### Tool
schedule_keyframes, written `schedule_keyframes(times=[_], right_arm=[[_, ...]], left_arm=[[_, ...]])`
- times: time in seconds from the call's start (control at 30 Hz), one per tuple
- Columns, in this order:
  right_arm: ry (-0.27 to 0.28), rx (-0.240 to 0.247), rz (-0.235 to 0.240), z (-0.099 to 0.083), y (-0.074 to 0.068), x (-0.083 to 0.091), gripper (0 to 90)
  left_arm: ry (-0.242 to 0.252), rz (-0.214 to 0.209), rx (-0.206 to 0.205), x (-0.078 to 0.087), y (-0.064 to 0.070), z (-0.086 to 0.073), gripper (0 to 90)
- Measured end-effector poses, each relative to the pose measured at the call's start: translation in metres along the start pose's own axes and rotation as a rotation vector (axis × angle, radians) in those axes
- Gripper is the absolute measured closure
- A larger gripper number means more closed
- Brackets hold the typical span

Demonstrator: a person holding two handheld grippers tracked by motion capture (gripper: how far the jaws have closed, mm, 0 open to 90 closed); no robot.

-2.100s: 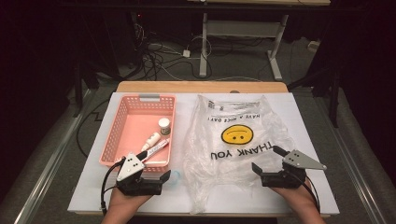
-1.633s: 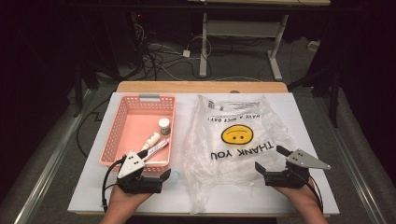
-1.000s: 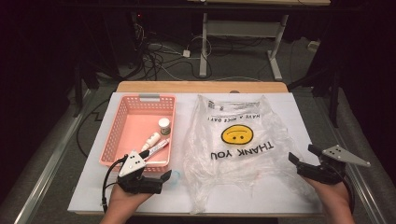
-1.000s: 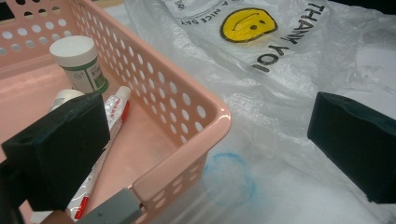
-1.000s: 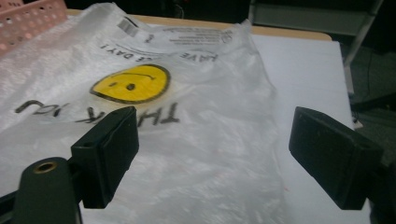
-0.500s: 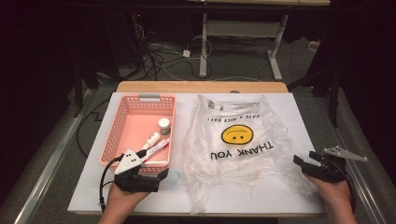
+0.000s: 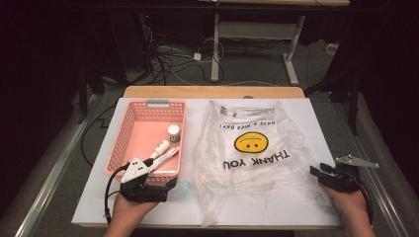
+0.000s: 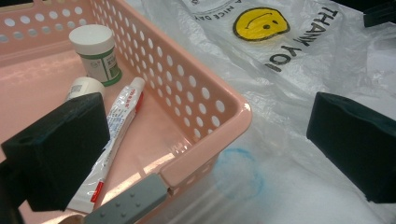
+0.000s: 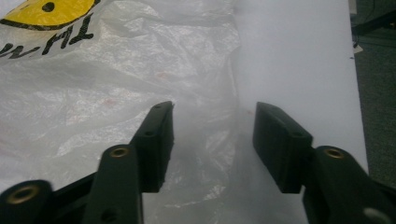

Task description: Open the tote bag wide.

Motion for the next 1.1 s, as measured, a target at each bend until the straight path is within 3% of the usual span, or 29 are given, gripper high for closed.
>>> schedule_keyframes(times=[0.07, 0.1, 0.13, 0.27, 0.4, 0.57, 0.67, 0.87, 1.03, 1.1], right_arm=[[-0.002, 0.031, 0.001, -0.001, -0.002, -0.001, 66.8], [-0.002, 0.031, 0.001, -0.001, -0.002, -0.001, 66.8], [-0.004, 0.062, 0.007, -0.001, -0.006, 0.000, 77.4], [-0.004, 0.090, 0.014, -0.002, -0.010, 0.001, 88.3], [0.000, 0.097, 0.028, -0.005, -0.013, 0.005, 89.8], [0.001, 0.104, 0.040, -0.011, -0.021, 0.015, 89.9], [0.011, 0.117, 0.051, -0.010, -0.031, 0.024, 89.9], [0.026, 0.150, 0.061, -0.015, -0.046, 0.039, 89.9], [0.027, 0.163, 0.082, -0.029, -0.056, 0.056, 89.8], [0.026, 0.164, 0.103, -0.039, -0.062, 0.065, 89.8]], left_arm=[[0.013, -0.018, 0.026, 0.001, 0.000, 0.001, 0.0], [0.018, -0.020, 0.030, 0.002, 0.000, 0.001, 0.0], [0.017, 0.002, 0.022, 0.003, -0.002, 0.002, 0.0], [0.016, -0.003, 0.015, 0.002, -0.001, 0.002, 0.0], [0.010, -0.006, 0.008, 0.001, 0.002, 0.002, 0.0], [0.003, -0.005, 0.026, 0.003, 0.002, 0.002, 0.0], [0.018, 0.005, 0.023, 0.009, 0.002, 0.004, 0.0], [0.071, -0.016, 0.050, 0.014, 0.003, 0.008, 0.0], [0.047, -0.031, 0.059, 0.009, 0.005, 0.006, 1.1], [0.033, -0.013, 0.050, 0.008, 0.004, 0.004, 0.7]])
Point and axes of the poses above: each handheld gripper's, and its own axes: x roughly backward along the jaws, z roughly out of its top, y roughly to its right, the point moved 10 cm from there along -x, roughly forward along the jaws, and after that the axes turned 14 degrees about -z, right-handed, at the moved point
